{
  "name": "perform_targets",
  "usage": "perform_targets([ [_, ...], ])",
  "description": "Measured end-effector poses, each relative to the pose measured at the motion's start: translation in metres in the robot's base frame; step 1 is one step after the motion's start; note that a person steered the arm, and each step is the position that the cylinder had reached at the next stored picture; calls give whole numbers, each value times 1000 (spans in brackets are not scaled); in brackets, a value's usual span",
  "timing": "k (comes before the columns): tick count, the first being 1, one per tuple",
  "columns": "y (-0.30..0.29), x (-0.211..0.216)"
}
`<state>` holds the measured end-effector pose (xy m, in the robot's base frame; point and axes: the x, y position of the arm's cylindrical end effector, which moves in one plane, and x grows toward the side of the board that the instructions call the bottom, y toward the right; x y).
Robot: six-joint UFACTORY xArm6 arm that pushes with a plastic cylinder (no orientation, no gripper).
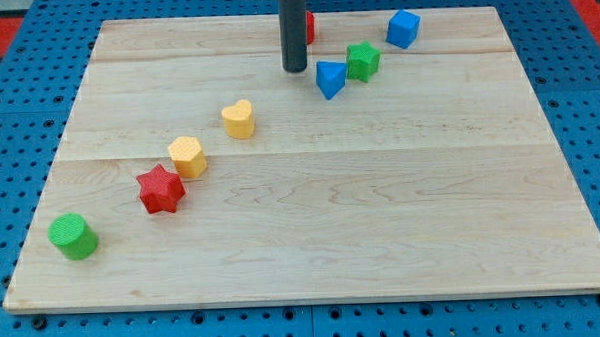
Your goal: Move the blue triangle left to the red circle
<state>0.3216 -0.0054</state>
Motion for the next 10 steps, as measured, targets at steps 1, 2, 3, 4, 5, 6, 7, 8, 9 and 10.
perform_targets([
  [1, 0, 36],
  [2, 47, 50],
  [3, 52, 50],
  [4, 55, 31],
  [5, 55, 15],
  [6, 52, 5],
  [7, 52, -8],
  [8, 49, -24],
  [9, 33, -39],
  [10, 29, -50],
])
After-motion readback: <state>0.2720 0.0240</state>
